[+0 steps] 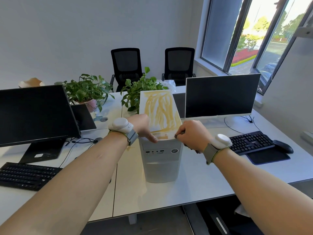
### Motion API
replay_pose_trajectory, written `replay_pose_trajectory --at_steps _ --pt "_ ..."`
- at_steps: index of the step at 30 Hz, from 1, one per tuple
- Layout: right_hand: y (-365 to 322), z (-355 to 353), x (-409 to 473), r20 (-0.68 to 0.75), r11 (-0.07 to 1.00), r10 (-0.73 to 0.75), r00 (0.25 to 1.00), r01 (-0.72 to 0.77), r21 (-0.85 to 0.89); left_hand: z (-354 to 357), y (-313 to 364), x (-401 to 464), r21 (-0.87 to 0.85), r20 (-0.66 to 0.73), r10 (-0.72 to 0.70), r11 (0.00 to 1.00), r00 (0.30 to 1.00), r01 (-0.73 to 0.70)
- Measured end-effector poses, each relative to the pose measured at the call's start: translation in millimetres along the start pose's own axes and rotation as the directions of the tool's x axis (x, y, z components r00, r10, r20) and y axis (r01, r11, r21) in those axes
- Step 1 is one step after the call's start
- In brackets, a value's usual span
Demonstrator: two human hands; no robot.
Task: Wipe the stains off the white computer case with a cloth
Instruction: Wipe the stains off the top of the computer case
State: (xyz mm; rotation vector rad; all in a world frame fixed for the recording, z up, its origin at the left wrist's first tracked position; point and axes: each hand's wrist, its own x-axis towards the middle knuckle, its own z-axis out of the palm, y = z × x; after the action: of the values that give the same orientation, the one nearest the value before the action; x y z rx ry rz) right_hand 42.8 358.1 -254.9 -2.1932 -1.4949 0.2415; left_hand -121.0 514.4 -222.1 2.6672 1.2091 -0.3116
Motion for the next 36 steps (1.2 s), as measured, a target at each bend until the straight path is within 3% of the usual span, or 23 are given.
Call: replay_pose_trajectory --at_steps 4,8,12,17,20,25,28,32,36 --pt "-1.4 4.9 -1.3 -0.1 1.0 0.007 0.995 -0.009 -0.022 -1.0 -17.3 3.8 -0.041 0.01 0.041 0.998 0.999 -0.041" --pt "-9.1 -1.4 4.0 0.047 1.0 0.014 0.999 -0.013 -0.021 5.2 -26.1 2.6 -0.078 -0.013 0.063 0.995 0.998 -0.063" --pt "-23.6 8.9 11.7 -0.036 0.998 0.009 0.999 -0.011 -0.059 6.0 -24.6 1.0 -0.06 -0.03 0.039 0.997 0.999 -0.041" --pt "-36.5 6.1 27.5 0.102 0.998 0.052 0.993 -0.047 -0.047 10.9 -29.0 -1.4 -0.107 -0.046 0.012 0.994 0.999 -0.017" --pt "-42.4 13.1 27.4 0.016 0.997 0.053 0.998 -0.052 -0.06 13.4 -31.4 -1.9 -0.115 -0.05 0.003 0.993 0.999 -0.009" --pt "-44.6 13.9 31.0 0.113 0.998 0.043 0.993 -0.038 -0.051 12.5 -30.9 -0.8 -0.111 -0.051 -0.016 0.994 0.999 0.01" --pt "-45.8 18.7 28.9 0.033 0.998 0.016 0.999 -0.014 -0.064 10.9 -28.8 1.0 -0.11 -0.031 -0.03 0.994 0.999 0.026" --pt "-51.1 21.0 32.2 0.135 0.999 -0.022 0.991 0.027 -0.038 10.1 -30.5 2.2 -0.115 -0.036 -0.035 0.993 0.999 0.03" --pt "-54.1 26.0 32.9 0.07 0.995 -0.037 0.997 0.043 -0.091 11.7 -30.8 1.6 -0.118 -0.045 -0.032 0.993 0.998 0.026"
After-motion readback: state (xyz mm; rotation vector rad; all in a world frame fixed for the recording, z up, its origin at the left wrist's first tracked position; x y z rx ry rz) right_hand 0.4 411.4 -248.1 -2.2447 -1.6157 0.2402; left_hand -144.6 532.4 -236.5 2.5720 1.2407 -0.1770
